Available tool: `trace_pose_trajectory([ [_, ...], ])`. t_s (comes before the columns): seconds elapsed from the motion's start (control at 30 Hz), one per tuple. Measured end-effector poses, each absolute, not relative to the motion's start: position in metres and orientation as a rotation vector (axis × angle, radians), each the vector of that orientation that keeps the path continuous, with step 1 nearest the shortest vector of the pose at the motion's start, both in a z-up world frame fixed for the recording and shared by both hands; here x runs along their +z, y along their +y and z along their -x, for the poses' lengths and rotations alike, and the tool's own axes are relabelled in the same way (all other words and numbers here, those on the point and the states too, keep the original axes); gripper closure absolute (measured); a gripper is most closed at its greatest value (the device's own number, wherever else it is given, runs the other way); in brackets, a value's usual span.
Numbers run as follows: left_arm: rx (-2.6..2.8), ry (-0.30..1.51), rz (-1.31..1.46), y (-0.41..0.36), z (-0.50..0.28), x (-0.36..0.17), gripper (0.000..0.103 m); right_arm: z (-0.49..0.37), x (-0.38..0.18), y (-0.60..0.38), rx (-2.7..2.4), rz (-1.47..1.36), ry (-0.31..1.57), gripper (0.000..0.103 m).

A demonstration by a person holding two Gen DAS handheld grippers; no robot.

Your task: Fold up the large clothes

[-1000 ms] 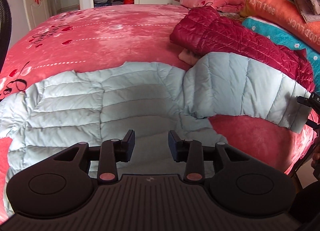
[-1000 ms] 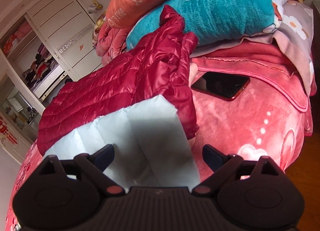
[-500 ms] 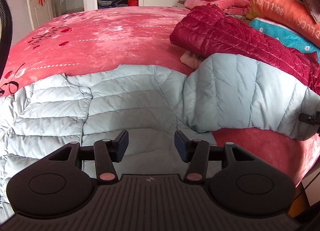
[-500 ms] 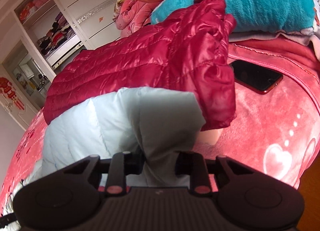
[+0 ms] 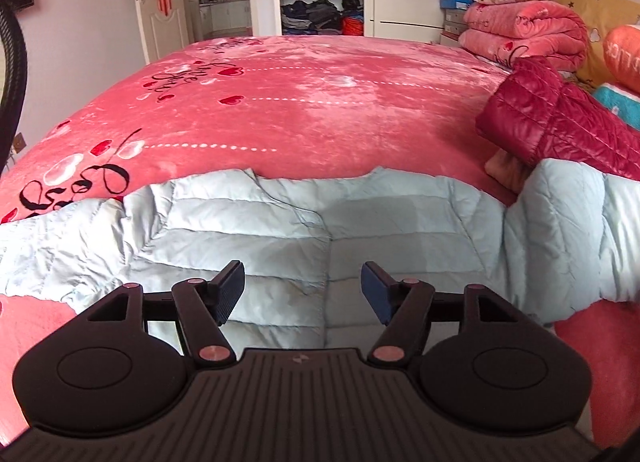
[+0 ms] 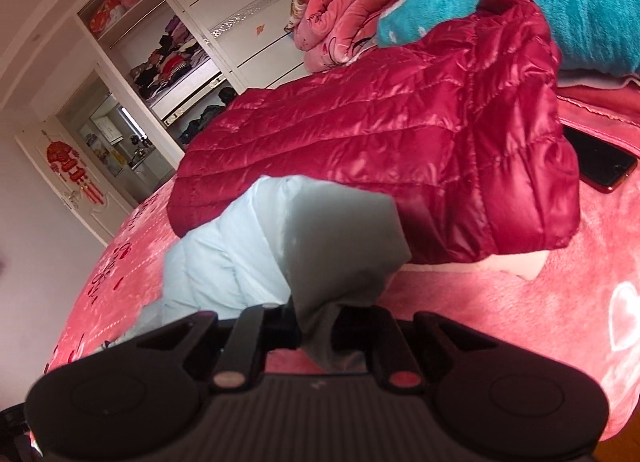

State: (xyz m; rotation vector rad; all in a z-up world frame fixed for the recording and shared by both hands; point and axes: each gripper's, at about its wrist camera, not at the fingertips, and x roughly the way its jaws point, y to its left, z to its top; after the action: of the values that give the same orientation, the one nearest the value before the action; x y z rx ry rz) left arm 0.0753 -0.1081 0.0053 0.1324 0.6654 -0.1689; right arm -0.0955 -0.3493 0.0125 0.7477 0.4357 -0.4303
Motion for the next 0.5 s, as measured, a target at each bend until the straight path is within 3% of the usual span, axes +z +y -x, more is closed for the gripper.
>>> trace_pose_trajectory([
  [0.5,0.003,0.615,-0.026,-0.021,-0.111,0.016,0.019,0.009,0.116,-0.274,-0.07,-0.621,0.478,0.095],
])
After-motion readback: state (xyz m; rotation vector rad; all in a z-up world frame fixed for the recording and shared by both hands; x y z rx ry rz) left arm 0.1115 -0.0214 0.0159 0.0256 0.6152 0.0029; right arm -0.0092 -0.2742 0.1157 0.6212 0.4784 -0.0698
